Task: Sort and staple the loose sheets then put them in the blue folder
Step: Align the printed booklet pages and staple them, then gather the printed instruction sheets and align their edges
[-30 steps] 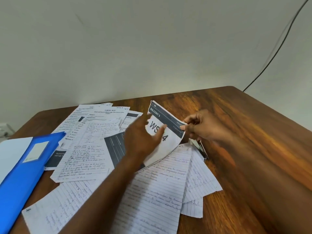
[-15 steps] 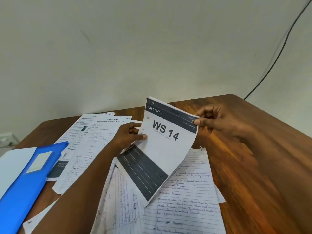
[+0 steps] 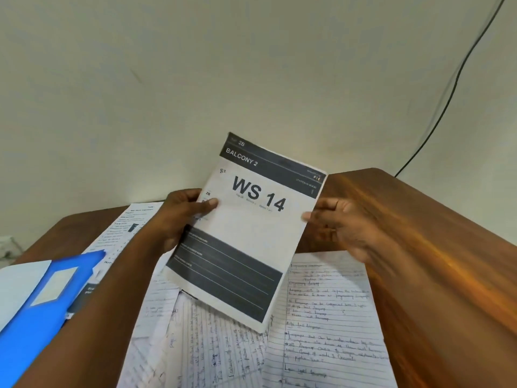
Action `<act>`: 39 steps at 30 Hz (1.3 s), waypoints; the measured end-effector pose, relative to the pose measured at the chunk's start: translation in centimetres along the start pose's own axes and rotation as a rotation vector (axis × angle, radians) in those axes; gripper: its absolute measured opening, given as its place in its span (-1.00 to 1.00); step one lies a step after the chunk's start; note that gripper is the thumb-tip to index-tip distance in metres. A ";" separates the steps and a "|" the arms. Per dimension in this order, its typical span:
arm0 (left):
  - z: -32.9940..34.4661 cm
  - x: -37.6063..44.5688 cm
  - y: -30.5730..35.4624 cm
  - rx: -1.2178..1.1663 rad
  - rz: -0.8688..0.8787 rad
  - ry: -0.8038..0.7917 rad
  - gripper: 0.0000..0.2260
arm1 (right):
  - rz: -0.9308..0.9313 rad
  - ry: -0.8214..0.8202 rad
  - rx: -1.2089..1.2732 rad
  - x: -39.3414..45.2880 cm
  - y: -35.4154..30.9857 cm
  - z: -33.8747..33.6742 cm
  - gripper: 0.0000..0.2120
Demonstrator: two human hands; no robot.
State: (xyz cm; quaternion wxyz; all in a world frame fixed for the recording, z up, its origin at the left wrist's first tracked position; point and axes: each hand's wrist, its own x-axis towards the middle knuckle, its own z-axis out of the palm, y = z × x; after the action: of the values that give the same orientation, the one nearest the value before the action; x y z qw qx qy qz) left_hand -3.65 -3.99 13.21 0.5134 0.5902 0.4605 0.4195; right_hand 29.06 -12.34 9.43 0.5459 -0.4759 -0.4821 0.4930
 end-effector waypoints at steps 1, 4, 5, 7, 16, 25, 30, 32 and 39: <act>0.1 0.0 0.4 -0.024 0.006 0.013 -0.82 | 0.045 -0.020 -0.013 -0.2 0.4 0.4 -0.60; 1.1 0.2 0.9 -0.101 0.021 0.067 -0.83 | 0.114 -0.062 0.022 -0.8 1.1 1.3 -0.63; 1.8 0.4 0.8 -0.126 0.022 0.090 -0.83 | 0.111 -0.052 0.028 -1.0 1.1 1.4 -0.65; 3.8 0.6 0.4 -0.173 0.030 0.127 -0.83 | 0.084 0.036 0.028 -0.9 1.0 1.1 -0.75; 15.6 2.6 -3.9 -0.174 -0.115 -0.010 -0.84 | 0.194 0.414 -0.026 1.4 -1.9 -8.7 -0.79; 27.3 1.9 -4.6 -0.013 -0.273 -0.305 -0.77 | 0.377 0.453 -0.849 3.0 -0.1 -20.0 -0.85; 30.7 0.9 -5.5 0.183 -0.229 -0.325 -0.59 | 0.478 0.501 -1.101 2.5 1.7 -22.6 -0.55; 31.0 0.5 -5.8 0.320 -0.159 -0.292 -0.61 | 0.497 0.542 -1.102 2.3 2.5 -22.6 -0.51; 31.3 -0.9 -6.7 0.624 0.138 -0.174 -0.48 | 0.449 0.617 -1.170 1.7 3.8 -22.5 -0.63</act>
State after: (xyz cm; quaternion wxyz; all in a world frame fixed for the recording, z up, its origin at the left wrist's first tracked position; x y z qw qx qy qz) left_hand 25.67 -11.43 2.79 0.3157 0.7824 0.4803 0.2398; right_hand 51.20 -11.39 3.90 0.1969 -0.8982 -0.3813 0.0955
